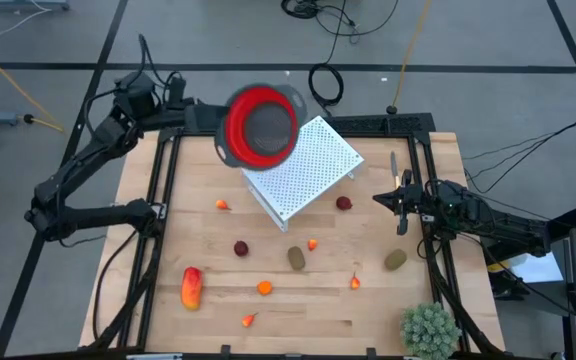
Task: Pick & Place Fruit
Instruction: Put the red strainer bowl on the shelf
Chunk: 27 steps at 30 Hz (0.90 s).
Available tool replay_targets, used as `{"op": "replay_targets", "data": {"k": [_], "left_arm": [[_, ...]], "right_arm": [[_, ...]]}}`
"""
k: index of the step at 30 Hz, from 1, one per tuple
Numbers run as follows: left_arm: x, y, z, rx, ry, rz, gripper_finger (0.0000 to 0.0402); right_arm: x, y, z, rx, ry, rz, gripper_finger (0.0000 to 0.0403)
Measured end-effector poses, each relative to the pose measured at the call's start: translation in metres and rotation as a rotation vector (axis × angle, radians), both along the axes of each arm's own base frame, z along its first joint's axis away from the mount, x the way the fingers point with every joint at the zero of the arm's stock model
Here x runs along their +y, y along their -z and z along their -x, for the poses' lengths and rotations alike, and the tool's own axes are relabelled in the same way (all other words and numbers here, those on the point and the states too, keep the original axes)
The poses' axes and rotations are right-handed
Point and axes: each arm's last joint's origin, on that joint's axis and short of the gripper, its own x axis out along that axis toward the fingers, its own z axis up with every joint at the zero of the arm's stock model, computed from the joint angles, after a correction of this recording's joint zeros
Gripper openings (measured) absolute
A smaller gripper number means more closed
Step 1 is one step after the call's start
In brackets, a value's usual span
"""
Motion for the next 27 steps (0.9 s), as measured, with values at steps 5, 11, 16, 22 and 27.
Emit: {"op": "replay_targets", "data": {"k": [5,11,16,22,27], "left_arm": [[-0.016,-0.007,-0.013,-0.067,0.11,0.034,0.0],[-0.036,-0.012,-0.027,-0.13,0.154,0.122,0.0],[-0.052,-0.012,-0.036,-0.143,0.13,0.228,0.0],[-0.073,-0.008,-0.046,-0.14,0.048,0.407,0.0],[-0.089,-0.001,-0.054,-0.118,-0.057,0.503,0.0]], "right_arm": [[0.0,0.0,0.0,0.0,0.0,0.0,0.0],[0.0,0.0,0.0,0.0,0.0,0.0,0.0],[0.0,0.0,0.0,0.0,0.0,0.0,0.0],[0.0,0.0,0.0,0.0,0.0,0.0,0.0],[0.0,0.0,0.0,0.001,0.0,0.0,0.0]]}}
